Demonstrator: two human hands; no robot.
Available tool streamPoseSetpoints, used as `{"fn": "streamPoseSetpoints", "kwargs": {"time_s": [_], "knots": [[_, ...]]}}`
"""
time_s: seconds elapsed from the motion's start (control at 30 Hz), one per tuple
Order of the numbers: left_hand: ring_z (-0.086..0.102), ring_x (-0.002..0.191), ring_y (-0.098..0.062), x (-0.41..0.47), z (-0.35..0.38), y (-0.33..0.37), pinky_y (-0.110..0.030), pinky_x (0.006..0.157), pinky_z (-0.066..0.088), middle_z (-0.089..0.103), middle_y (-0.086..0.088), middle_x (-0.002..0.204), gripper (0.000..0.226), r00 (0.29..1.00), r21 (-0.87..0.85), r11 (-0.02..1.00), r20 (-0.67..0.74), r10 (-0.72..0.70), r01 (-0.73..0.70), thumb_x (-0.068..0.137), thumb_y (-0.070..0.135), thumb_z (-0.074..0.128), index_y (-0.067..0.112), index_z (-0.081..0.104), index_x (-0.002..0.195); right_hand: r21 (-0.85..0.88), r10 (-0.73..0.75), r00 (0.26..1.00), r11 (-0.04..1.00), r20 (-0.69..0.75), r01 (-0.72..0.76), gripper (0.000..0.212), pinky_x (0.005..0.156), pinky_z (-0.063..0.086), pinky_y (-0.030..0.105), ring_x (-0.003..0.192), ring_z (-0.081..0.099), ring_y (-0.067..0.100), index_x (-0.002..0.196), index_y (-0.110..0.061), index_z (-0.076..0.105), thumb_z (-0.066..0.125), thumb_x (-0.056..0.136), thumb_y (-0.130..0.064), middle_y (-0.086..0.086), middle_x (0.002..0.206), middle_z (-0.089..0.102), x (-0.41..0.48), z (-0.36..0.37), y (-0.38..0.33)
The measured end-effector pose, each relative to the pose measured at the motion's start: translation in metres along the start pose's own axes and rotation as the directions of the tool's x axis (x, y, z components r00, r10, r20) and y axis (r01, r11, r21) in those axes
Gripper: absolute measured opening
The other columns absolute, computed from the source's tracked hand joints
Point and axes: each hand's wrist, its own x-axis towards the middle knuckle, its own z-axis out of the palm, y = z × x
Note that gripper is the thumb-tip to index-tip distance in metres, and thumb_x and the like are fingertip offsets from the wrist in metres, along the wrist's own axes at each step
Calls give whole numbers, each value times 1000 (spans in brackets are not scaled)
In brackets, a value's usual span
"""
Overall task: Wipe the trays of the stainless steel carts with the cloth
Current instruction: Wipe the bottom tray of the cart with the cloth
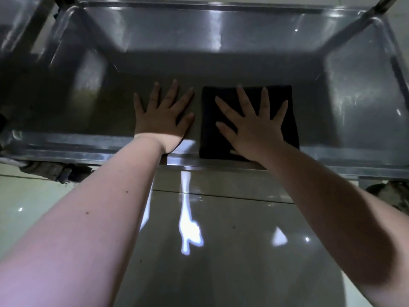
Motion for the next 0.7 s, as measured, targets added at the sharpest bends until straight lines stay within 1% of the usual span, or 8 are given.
{"fn": "streamPoseSetpoints", "kwargs": {"time_s": [0.07,0.13,0.2,0.3,0.37,0.53,0.63,0.7], "knots": [[-4,151,-29,-1,-1,0,-65,114,-5,-2,15,164,56,1000,-6,1000,1,1,-1,96,63,21,57,1,148,-29,2,1000,1000,-14,-2,61,104,-11,73,146,-16,41,134,-68,-22,-5,76,-79,-16,161,-18,-18,1,23],[-4,151,-28,-1,-1,1,-64,114,-6,-3,15,164,57,1000,-15,1000,3,-1,1,95,64,19,57,1,148,-24,153,988,988,-20,-153,60,107,-8,72,147,-11,41,135,-70,-16,11,82,-77,-16,162,-13,-18,-8,66],[-5,151,-28,-1,-1,5,-64,114,-6,-3,14,164,57,1000,-15,1000,3,3,-3,95,64,18,57,1,148,12,376,926,927,-15,-376,64,109,-4,73,147,-7,44,143,-65,-3,32,90,-70,-12,164,-5,-13,-17,101],[-5,150,-30,0,0,8,-66,113,-5,-2,13,164,57,1000,-1,1000,-4,1,-1,95,63,19,56,2,149,102,587,809,807,-39,-581,61,107,-6,75,146,-7,48,148,-57,6,26,93,-69,-5,165,2,6,-22,95],[-3,150,-30,-1,0,7,-67,113,-4,-1,13,164,58,1000,5,1000,-15,2,-2,95,63,20,55,2,149,125,564,826,821,-28,-556,60,105,-8,76,145,-9,49,149,-55,4,20,93,-69,-3,165,1,31,-23,57],[-7,150,-29,-1,0,3,-73,108,-7,-6,8,164,71,997,44,996,-18,-77,78,90,66,17,42,-2,154,71,177,984,982,-19,-175,59,102,-13,75,145,-13,46,148,-56,0,15,93,-70,-6,164,-4,73,-20,-52],[-10,150,-31,0,-1,3,-74,107,-8,-7,6,164,80,995,45,994,3,-98,98,83,76,10,41,-3,154,47,108,994,993,-27,-107,59,104,-13,74,147,-13,41,147,-58,-1,20,93,-71,-11,164,-4,71,-21,-30],[-8,150,-31,-1,-1,4,-73,108,-7,-6,6,165,85,996,24,995,5,-94,94,79,82,7,42,-1,154,14,182,982,983,-47,-182,64,105,-9,75,148,-8,40,147,-58,-1,30,92,-69,-12,164,-2,61,-24,19]]}}
